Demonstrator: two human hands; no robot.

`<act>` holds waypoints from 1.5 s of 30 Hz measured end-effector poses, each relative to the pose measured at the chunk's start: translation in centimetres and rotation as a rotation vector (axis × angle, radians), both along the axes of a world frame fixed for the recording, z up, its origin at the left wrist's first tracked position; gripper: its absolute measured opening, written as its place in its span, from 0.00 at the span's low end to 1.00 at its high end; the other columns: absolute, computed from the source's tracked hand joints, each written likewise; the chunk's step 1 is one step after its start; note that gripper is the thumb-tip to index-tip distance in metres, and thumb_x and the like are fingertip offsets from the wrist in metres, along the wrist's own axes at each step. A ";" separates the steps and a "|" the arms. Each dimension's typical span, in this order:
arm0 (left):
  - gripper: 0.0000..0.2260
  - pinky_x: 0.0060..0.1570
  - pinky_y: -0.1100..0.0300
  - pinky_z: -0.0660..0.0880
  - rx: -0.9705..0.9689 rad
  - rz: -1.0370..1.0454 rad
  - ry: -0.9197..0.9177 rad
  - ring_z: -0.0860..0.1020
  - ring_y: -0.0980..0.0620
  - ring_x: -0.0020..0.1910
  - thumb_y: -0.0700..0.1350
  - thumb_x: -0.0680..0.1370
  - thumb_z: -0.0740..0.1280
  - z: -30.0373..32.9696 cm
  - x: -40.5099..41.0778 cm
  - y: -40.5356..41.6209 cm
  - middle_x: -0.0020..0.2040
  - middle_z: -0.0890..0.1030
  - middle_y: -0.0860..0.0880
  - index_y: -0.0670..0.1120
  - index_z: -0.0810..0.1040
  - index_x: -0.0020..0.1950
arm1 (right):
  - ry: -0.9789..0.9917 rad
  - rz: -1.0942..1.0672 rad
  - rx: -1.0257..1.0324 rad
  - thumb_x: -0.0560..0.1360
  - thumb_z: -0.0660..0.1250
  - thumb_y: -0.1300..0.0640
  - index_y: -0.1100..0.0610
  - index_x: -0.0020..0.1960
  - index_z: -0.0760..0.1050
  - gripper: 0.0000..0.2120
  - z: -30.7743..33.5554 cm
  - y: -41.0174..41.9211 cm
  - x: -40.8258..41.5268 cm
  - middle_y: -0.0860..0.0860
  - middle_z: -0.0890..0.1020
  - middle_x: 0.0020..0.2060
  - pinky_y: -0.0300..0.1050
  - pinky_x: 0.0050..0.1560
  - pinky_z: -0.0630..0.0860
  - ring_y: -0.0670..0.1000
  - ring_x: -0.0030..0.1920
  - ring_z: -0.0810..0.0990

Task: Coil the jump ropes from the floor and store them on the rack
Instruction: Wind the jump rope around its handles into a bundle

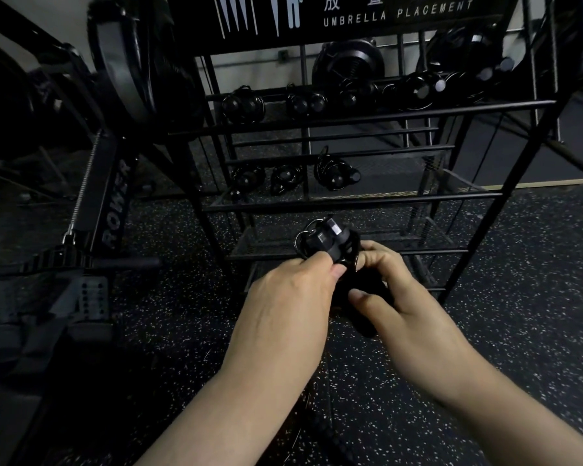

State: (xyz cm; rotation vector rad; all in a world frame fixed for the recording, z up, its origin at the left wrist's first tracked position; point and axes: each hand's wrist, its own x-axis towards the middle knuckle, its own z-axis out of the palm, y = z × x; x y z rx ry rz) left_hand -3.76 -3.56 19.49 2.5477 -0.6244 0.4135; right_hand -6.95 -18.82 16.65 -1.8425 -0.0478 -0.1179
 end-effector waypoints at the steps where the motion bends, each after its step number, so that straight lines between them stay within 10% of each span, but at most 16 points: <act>1: 0.15 0.28 0.60 0.61 0.015 0.000 -0.003 0.71 0.53 0.29 0.56 0.82 0.53 0.0 0.0 0.1 0.31 0.71 0.55 0.53 0.65 0.38 | -0.007 -0.013 0.030 0.82 0.64 0.61 0.43 0.55 0.75 0.12 0.0 0.0 0.0 0.32 0.70 0.68 0.46 0.73 0.67 0.33 0.69 0.69; 8: 0.15 0.27 0.61 0.61 0.047 0.046 -0.012 0.69 0.54 0.27 0.57 0.82 0.54 0.2 0.1 0.1 0.29 0.68 0.55 0.54 0.62 0.37 | -0.026 -0.073 0.173 0.82 0.66 0.60 0.47 0.49 0.80 0.09 -0.5 0.1 0.5 0.36 0.77 0.65 0.55 0.75 0.67 0.39 0.69 0.73; 18: 0.20 0.27 0.66 0.63 -0.013 0.080 0.063 0.70 0.57 0.26 0.55 0.82 0.63 0.6 0.1 -0.1 0.26 0.68 0.56 0.53 0.65 0.31 | 0.186 -0.050 0.535 0.74 0.72 0.56 0.60 0.49 0.83 0.08 -1.0 -0.3 1.0 0.56 0.85 0.52 0.48 0.39 0.77 0.53 0.43 0.82; 26: 0.16 0.28 0.61 0.68 -0.346 0.137 0.251 0.71 0.57 0.26 0.55 0.78 0.71 0.3 0.1 -0.1 0.26 0.74 0.57 0.49 0.80 0.33 | 0.224 -0.069 0.618 0.67 0.76 0.56 0.59 0.44 0.84 0.08 -1.0 0.2 1.1 0.56 0.83 0.60 0.42 0.37 0.75 0.54 0.48 0.83; 45: 0.08 0.29 0.67 0.67 -0.496 0.107 0.202 0.68 0.58 0.27 0.49 0.76 0.74 0.2 -0.2 -0.6 0.27 0.68 0.54 0.55 0.76 0.43 | 0.200 -0.053 0.641 0.73 0.73 0.64 0.57 0.43 0.83 0.04 -0.4 0.5 0.6 0.56 0.85 0.49 0.45 0.45 0.78 0.52 0.47 0.83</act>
